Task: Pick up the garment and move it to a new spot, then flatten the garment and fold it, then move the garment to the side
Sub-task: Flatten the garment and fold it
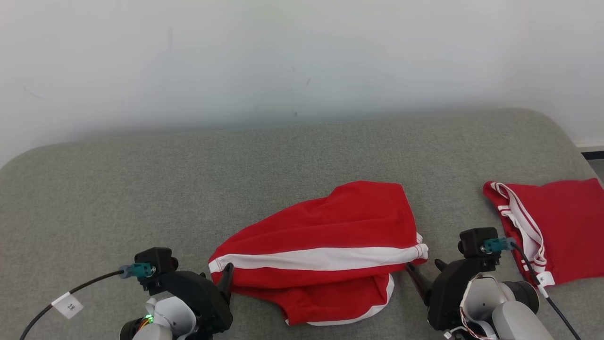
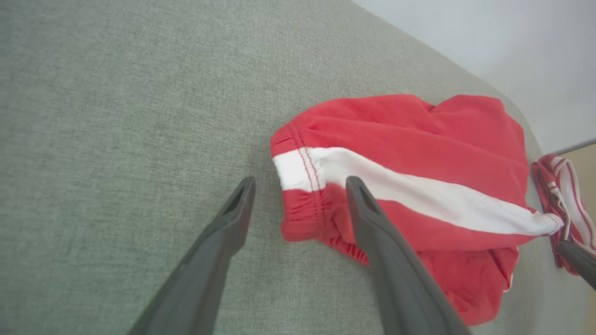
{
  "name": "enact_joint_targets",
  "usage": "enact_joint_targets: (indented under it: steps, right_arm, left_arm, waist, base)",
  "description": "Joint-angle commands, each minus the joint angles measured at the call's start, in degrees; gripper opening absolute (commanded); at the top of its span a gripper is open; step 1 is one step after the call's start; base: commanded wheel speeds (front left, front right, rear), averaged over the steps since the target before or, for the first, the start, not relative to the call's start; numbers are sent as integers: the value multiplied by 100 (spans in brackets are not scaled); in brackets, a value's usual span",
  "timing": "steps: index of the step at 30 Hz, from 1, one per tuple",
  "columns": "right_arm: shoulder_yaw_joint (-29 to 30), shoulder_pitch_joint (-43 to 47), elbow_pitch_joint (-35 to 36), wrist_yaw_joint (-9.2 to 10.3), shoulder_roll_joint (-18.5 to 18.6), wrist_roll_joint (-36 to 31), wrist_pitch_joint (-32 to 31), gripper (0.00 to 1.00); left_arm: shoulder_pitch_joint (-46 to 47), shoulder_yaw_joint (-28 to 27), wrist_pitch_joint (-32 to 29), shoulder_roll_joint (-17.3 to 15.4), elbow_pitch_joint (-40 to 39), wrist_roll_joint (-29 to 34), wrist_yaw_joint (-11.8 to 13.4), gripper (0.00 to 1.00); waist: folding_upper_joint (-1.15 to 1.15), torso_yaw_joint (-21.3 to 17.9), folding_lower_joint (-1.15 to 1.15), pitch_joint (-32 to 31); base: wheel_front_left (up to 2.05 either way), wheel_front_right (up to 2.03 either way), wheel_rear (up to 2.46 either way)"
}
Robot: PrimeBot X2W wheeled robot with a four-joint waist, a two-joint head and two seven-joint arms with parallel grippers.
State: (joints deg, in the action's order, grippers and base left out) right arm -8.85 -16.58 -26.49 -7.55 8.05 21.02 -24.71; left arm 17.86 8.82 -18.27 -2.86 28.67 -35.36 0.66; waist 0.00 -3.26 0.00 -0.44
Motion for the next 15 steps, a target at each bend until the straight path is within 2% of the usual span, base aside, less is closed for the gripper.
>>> enact_joint_targets:
  steps: [1, 7, 8, 9, 11, 12, 15]
  right_arm:
    - [-57, -105, 46, 14, -18, -8, -35, 100]
    - [-190, -159, 44, 14, -17, 41, -78, 100]
    - [-211, -186, 45, 14, -7, 54, -83, 100]
    - [-240, -211, 46, 14, -3, 65, -88, 100]
    - [-287, -228, 43, 14, 21, 78, -96, 100]
    - [-313, -227, 41, 14, 36, 93, -118, 100]
    - [-395, -280, 51, 14, 73, 139, -168, 100]
  left_arm:
    - [105, -22, -45, -4, -4, -79, 38, 100]
    - [157, -71, -190, -16, 110, -223, 48, 100]
    - [186, -80, -195, -37, 130, -238, 31, 90]
    - [213, -87, -204, -63, 143, -248, 0, 74]
    - [244, -62, -250, -86, 190, -280, -59, 12]
    - [254, -66, -258, -105, 208, -284, -68, 0]
    - [294, -75, -262, -148, 245, -322, -118, 0]
  waist:
    - [0, -28, 0, 12]
    - [0, -89, 0, 41]
    - [0, -103, 0, 49]
    - [0, -123, 0, 57]
    - [0, -150, 0, 69]
    - [0, -159, 0, 74]
    - [0, -184, 0, 97]
  base:
    - [0, 0, 0]
    - [0, 0, 0]
    - [0, 0, 0]
    - [0, 0, 0]
    - [0, 0, 0]
    - [0, 0, 0]
    - [0, 0, 0]
